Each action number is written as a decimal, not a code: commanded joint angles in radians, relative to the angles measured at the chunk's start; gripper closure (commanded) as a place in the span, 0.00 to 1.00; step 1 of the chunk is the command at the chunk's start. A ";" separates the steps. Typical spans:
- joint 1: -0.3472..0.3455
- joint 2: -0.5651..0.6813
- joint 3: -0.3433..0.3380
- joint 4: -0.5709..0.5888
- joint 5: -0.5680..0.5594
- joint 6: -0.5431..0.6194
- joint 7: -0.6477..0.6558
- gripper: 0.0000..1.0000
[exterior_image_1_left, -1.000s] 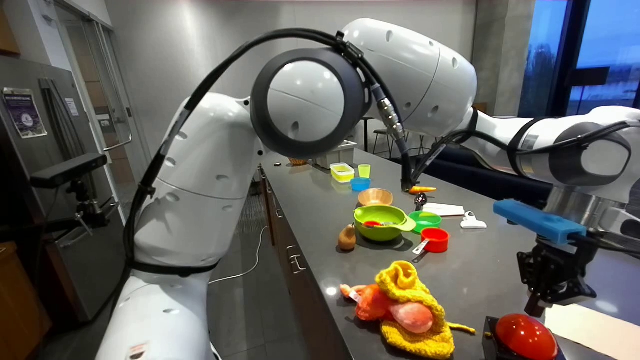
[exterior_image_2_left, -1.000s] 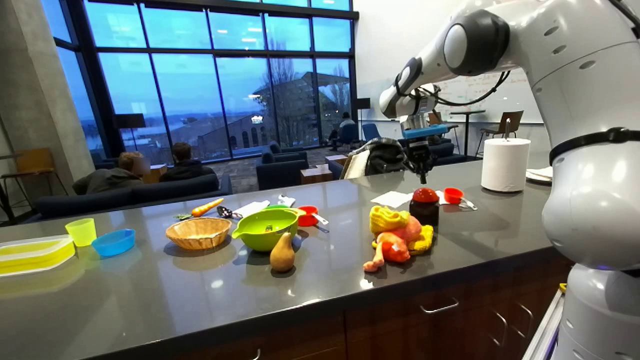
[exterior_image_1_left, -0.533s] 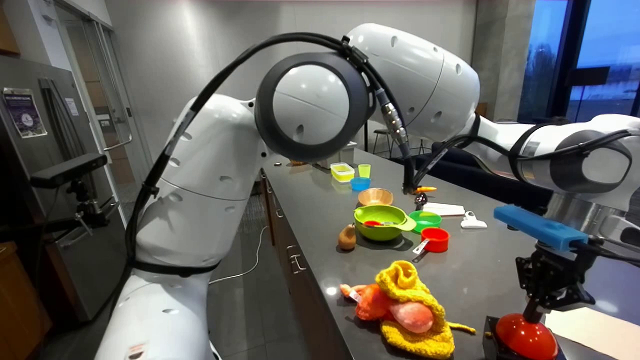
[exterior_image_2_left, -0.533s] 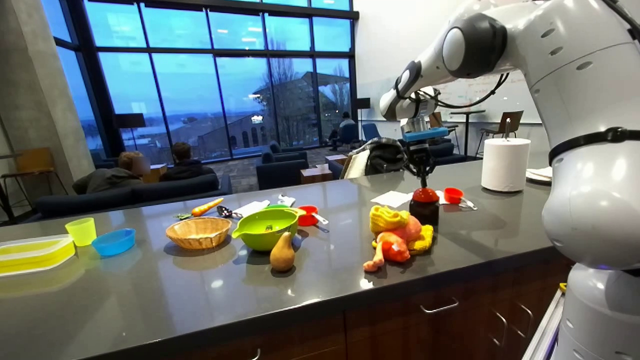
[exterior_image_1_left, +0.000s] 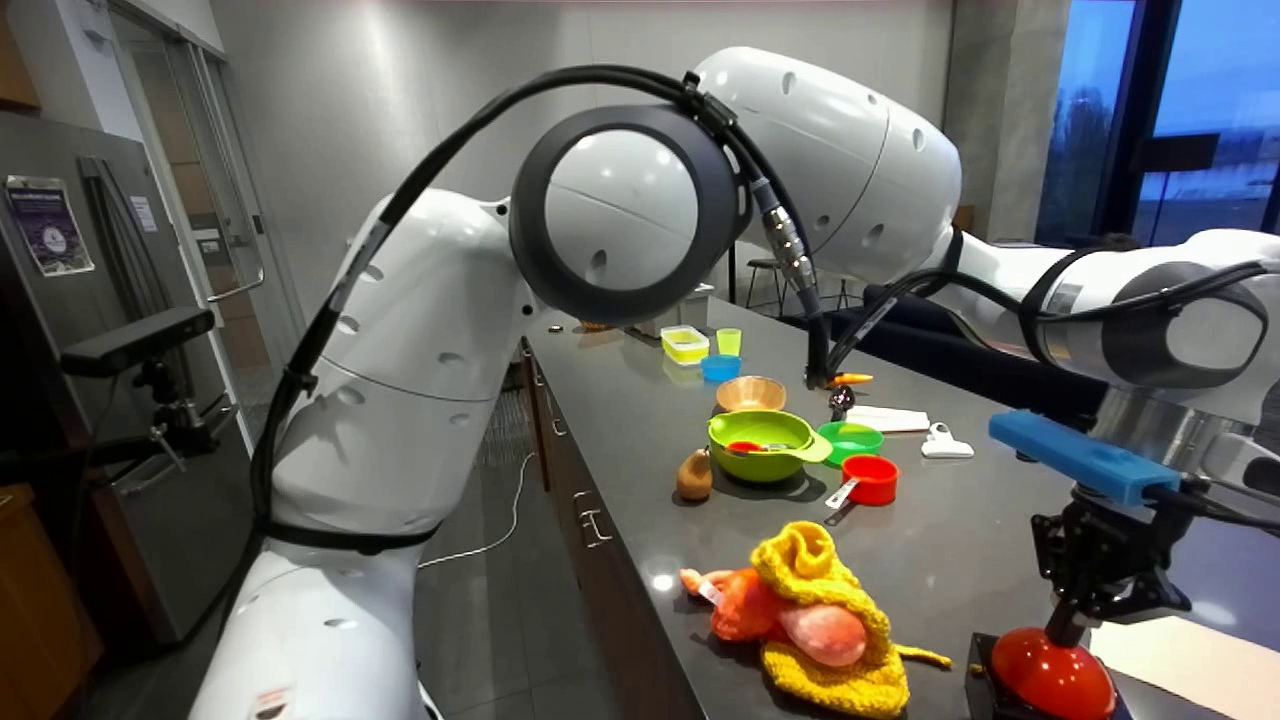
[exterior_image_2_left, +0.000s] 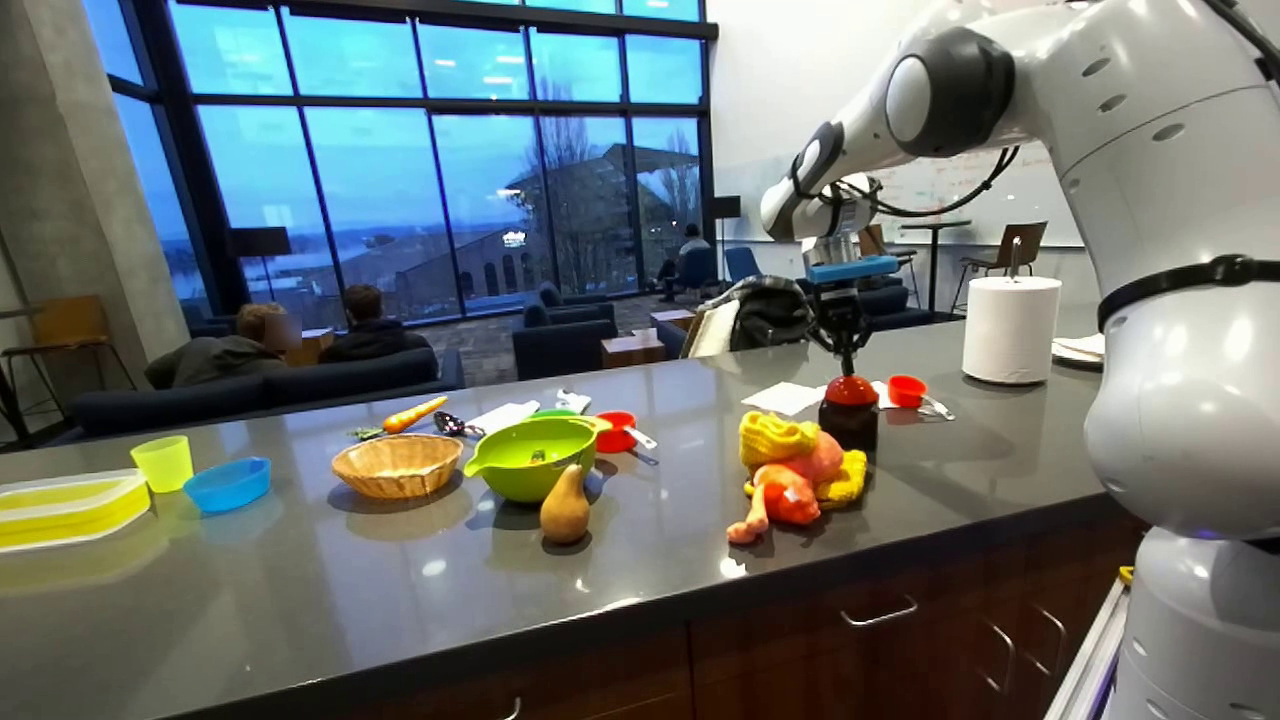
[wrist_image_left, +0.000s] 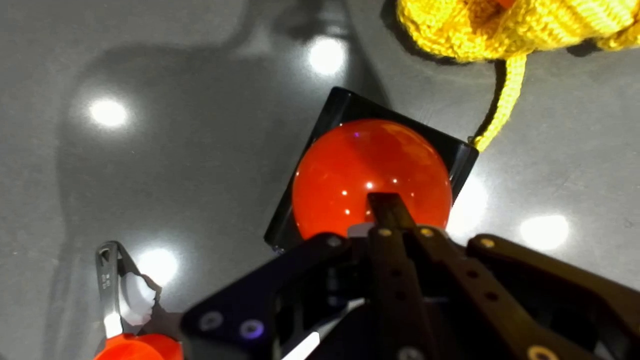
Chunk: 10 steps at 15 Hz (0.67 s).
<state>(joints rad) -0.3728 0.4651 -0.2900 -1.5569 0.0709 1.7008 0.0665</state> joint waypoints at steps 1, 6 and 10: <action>-0.024 0.017 0.019 -0.027 0.044 0.008 -0.027 1.00; -0.040 0.028 0.023 -0.038 0.087 0.008 -0.049 1.00; -0.045 0.025 0.022 -0.037 0.098 0.004 -0.060 1.00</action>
<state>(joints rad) -0.4049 0.4663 -0.2877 -1.5578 0.1437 1.6981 0.0245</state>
